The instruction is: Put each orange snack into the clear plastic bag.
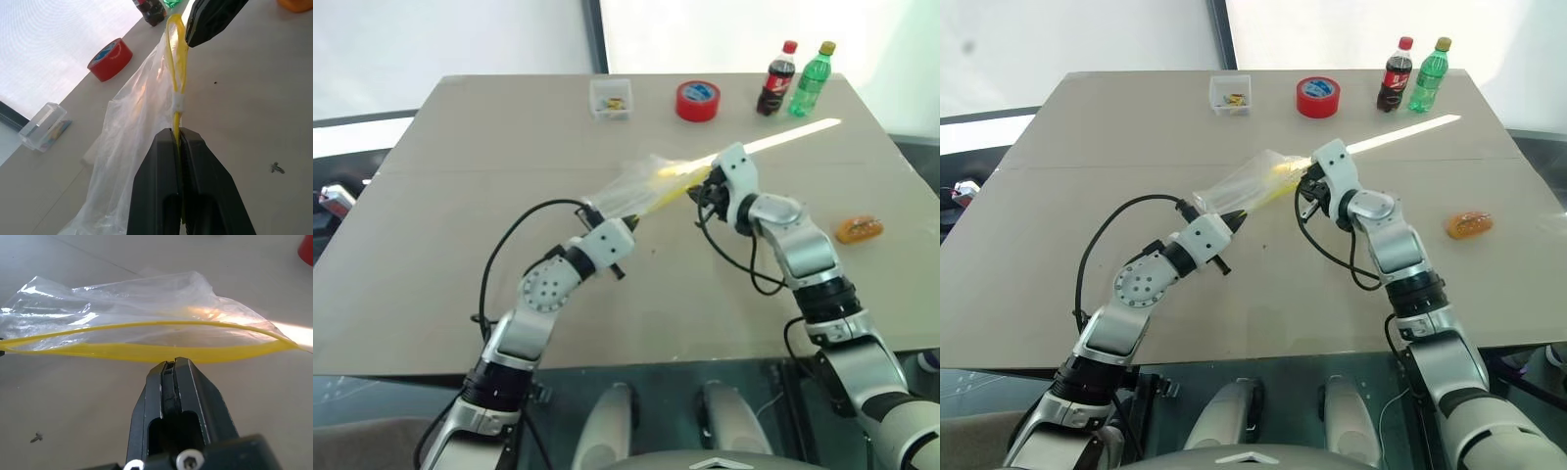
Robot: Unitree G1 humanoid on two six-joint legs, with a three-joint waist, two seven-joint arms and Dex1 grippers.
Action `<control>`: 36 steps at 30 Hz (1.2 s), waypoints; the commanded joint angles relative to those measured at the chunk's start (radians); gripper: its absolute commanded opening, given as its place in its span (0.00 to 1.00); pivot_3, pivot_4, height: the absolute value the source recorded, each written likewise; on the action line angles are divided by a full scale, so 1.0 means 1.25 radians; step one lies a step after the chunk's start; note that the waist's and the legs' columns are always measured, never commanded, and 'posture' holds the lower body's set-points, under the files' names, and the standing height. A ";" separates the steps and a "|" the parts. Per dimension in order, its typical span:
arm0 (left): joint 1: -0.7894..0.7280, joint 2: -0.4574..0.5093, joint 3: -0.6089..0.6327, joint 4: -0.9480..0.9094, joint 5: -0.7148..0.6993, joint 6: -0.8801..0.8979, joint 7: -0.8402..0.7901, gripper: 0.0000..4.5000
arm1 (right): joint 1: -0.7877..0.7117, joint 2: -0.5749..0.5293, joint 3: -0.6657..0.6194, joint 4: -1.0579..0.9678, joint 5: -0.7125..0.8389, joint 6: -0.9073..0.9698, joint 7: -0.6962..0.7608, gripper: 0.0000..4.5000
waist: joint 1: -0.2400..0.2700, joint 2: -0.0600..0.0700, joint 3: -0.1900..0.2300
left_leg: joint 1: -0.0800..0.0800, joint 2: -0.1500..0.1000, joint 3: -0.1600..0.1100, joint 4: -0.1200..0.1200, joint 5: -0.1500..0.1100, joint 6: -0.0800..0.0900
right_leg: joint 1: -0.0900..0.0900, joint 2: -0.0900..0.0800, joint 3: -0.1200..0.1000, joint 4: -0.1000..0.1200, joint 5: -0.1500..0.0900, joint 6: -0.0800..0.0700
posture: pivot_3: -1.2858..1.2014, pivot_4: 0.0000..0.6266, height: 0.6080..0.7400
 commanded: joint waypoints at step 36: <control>-0.037 0.010 0.013 0.004 -0.029 -0.059 -0.043 0.00 | -0.063 -0.041 0.171 0.164 -0.153 -0.359 -0.028 0.06 | 0.001 0.000 0.000 | 0.000 0.000 0.000 0.000 0.000 0.000 | 0.000 0.000 0.000 0.000 0.000 0.000 | 0.52 0.24 1.00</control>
